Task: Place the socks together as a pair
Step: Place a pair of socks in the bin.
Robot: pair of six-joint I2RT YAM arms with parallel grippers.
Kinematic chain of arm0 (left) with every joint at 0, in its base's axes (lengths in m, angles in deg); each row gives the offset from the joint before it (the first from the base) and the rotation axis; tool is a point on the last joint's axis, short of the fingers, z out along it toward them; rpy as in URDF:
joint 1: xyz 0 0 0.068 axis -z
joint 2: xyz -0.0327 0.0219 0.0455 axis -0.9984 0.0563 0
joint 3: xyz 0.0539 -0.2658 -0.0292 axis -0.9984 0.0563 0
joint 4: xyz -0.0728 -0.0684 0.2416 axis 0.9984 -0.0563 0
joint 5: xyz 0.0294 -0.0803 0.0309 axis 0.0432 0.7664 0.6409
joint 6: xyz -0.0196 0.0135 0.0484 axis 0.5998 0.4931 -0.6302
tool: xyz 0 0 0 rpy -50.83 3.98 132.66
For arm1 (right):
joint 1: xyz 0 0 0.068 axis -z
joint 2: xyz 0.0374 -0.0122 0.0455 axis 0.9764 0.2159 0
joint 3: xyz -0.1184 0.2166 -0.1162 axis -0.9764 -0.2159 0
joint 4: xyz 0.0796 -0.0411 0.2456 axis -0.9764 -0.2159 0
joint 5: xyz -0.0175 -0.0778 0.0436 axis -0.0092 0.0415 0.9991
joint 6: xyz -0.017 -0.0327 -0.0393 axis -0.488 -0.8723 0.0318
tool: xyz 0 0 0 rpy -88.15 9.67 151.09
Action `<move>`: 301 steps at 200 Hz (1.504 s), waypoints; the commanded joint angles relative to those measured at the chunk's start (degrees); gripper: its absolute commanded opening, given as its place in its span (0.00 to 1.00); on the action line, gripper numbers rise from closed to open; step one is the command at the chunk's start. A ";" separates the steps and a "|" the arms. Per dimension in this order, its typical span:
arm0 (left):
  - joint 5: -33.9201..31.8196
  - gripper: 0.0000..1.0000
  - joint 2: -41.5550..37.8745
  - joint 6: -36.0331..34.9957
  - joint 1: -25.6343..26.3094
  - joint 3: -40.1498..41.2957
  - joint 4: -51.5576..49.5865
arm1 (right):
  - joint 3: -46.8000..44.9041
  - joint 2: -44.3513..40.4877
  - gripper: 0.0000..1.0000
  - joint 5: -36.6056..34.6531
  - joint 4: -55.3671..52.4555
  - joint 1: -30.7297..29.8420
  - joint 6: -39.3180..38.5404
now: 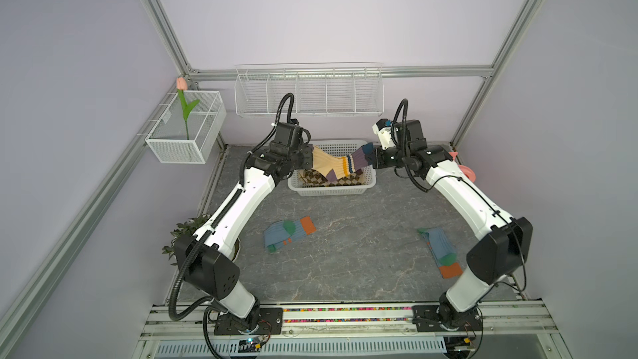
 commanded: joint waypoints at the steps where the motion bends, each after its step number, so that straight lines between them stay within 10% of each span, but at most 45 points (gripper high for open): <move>1: 1.11 0.00 3.98 -1.94 -1.57 -3.19 -2.27 | 3.44 4.75 0.09 2.71 -0.89 0.30 -1.16; 161: 1.12 0.00 36.26 -6.01 -8.13 -23.16 -5.84 | 18.55 30.47 0.11 3.39 -3.07 3.75 -3.36; 238: 4.81 0.64 29.33 -5.54 -7.89 -21.39 -3.74 | 19.40 25.13 0.54 -2.24 -7.02 2.04 -6.28; 301: 0.02 0.80 8.70 -3.10 -4.73 -5.99 -1.79 | 8.44 8.14 0.62 -9.78 -6.57 -2.21 -8.08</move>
